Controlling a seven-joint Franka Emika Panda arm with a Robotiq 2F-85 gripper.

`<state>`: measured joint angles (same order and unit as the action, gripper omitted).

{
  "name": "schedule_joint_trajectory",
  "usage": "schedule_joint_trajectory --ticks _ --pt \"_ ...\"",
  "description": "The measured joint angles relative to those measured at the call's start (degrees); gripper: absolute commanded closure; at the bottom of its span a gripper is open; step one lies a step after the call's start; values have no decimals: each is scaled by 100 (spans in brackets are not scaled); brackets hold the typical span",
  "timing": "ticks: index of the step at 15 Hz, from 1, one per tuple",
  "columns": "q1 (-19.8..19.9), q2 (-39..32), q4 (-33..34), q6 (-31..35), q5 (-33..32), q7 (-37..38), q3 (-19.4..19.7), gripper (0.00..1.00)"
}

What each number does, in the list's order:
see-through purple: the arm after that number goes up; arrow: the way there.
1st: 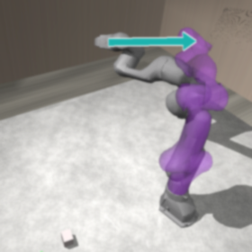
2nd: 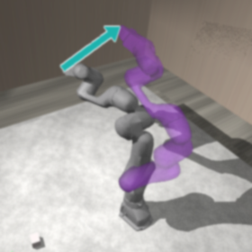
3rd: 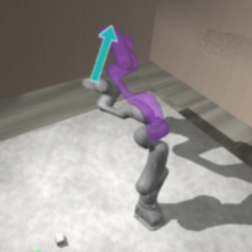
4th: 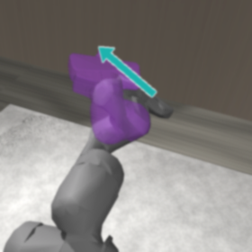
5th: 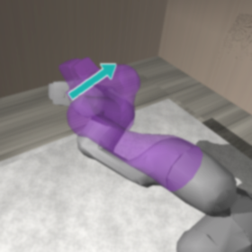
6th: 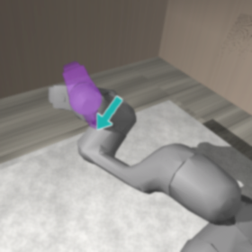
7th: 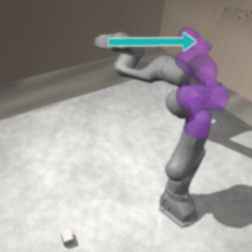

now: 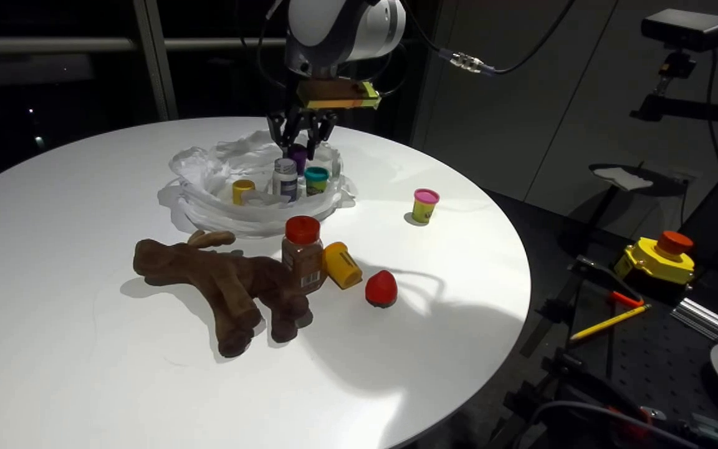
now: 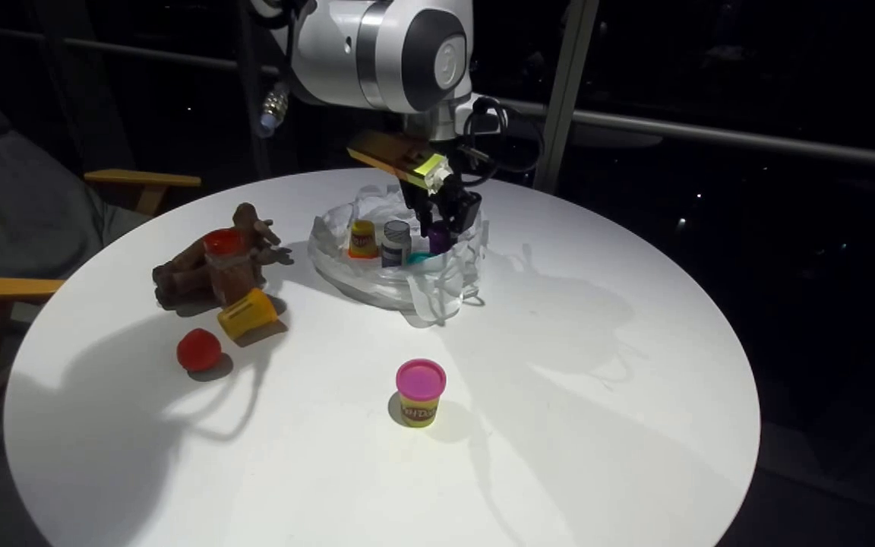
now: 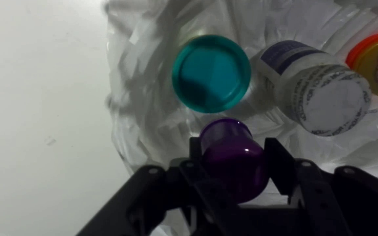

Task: Pick up the objects from the table and put them in the plastic bag.

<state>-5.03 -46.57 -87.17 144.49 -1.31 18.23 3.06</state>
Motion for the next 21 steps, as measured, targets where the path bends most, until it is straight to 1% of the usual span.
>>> schedule_joint_trajectory --ticks 1,2,4,5,6,9,12,14,17,19,21 --pt "-1 -72 49 -17 0 0 33 30" --pt "-1 -136 84 -28 -1 0 64 29" --pt "-1 -228 128 -30 -1 3 120 14" --pt "-1 -234 135 -21 -1 7 146 5" --pt "-1 -215 146 -6 -1 9 173 0" --pt "-1 116 80 106 -1 12 228 0" --pt "-1 870 -316 66 -91 -95 253 0" --pt "12 1473 -807 -109 -173 -269 265 0" --pt "111 2313 -1764 -389 -182 -664 259 0" --pt "219 2668 -2457 -397 -182 -993 238 0" --pt "332 2844 -3115 -334 -182 -1320 216 0"
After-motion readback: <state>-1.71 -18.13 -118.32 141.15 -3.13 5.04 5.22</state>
